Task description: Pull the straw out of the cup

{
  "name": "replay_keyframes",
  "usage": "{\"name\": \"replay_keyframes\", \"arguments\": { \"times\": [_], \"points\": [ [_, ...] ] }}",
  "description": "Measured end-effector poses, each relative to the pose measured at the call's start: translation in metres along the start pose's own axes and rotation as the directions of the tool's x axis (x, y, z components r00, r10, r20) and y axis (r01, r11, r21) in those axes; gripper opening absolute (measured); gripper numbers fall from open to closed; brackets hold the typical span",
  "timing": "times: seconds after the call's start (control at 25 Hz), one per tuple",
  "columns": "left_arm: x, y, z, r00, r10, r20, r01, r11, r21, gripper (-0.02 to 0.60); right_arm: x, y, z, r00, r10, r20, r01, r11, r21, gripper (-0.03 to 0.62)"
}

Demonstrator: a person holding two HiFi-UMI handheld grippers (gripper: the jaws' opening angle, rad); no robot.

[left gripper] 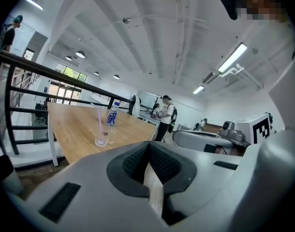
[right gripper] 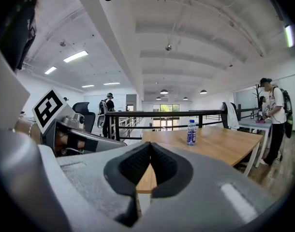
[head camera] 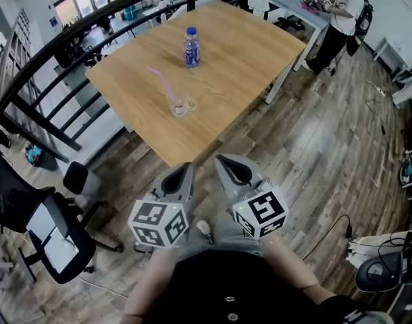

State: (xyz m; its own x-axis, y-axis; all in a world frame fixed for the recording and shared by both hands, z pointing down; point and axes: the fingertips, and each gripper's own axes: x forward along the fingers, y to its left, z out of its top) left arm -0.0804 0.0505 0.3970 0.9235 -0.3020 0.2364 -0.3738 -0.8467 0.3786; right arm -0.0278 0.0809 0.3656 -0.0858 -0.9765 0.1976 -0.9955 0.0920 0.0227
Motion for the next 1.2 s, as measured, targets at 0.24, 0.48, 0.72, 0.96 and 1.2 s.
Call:
{"name": "replay_keyframes", "arguments": {
  "times": [0.24,0.48,0.72,0.96,1.2],
  "points": [
    [0.015,0.021,0.003,1.000,0.015,-0.008,-0.015,1.000,-0.024,0.011,0.023,-0.006,-0.009,0.999,0.028,-0.024,-0.027,0.999,0.043,-0.002],
    [0.041,0.052,0.014,0.998,0.062,0.009,-0.062,0.997,-0.044,0.011,0.061,-0.029,-0.008,0.997,0.069,-0.017,-0.069,0.997,0.039,-0.002],
    [0.082,0.074,0.033,0.997,0.077,0.028,-0.076,0.997,-0.033,0.012,0.109,-0.051,-0.013,0.990,0.142,-0.024,-0.140,0.988,0.063,-0.002],
    [0.140,0.098,0.061,0.992,0.125,0.026,-0.123,0.990,-0.070,0.011,0.154,-0.102,0.003,0.980,0.198,-0.032,-0.197,0.979,0.055,-0.002],
    [0.176,0.144,0.094,0.960,0.272,0.065,-0.263,0.957,-0.123,0.011,0.203,-0.148,0.020,0.953,0.302,-0.035,-0.301,0.953,0.037,-0.002]
  ]
}}
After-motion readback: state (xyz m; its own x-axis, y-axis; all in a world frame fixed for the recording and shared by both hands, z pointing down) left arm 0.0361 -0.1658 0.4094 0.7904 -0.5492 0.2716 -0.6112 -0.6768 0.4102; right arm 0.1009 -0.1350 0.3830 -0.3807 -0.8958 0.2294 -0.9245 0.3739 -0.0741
